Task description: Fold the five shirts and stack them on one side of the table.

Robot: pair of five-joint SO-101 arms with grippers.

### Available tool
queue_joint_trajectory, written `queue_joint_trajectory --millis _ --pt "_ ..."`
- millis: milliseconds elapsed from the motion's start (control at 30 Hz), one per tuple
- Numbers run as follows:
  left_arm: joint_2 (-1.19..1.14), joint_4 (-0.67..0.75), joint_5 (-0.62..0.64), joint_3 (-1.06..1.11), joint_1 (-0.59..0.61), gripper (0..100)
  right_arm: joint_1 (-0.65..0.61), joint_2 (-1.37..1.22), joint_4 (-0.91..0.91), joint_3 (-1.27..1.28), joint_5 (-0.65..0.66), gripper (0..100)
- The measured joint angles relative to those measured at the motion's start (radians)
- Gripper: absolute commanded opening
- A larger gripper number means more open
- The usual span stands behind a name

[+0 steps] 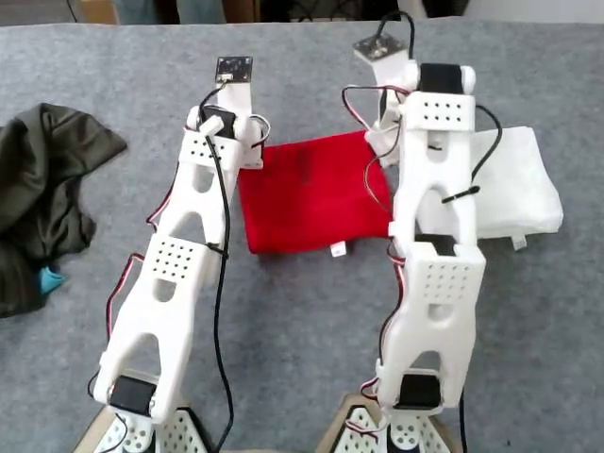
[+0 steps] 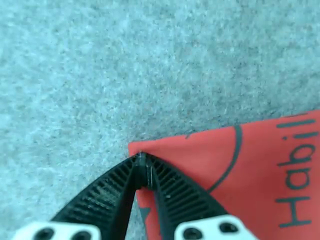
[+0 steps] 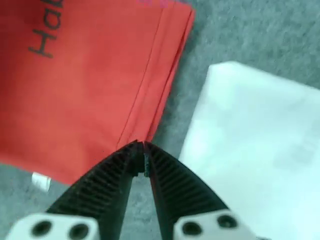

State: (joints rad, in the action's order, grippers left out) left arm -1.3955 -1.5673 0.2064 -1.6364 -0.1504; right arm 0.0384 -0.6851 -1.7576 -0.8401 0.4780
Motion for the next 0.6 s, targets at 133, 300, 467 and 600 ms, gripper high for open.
queue_joint_trajectory --millis 133,300,467,600 --pt "-0.003 0.000 0.000 -0.003 0.000 3 0.000 0.114 0.011 0.267 0.000 1.5" --pt "-0.009 0.000 -0.008 -0.006 0.000 3 0.021 0.164 0.199 0.621 -0.002 1.5" --pt "-0.009 0.000 -0.008 -0.006 0.000 3 0.041 0.196 0.436 0.856 0.000 1.5" --pt "-0.009 0.000 -0.008 -0.008 0.000 3 0.044 0.219 0.453 0.878 0.000 1.5"
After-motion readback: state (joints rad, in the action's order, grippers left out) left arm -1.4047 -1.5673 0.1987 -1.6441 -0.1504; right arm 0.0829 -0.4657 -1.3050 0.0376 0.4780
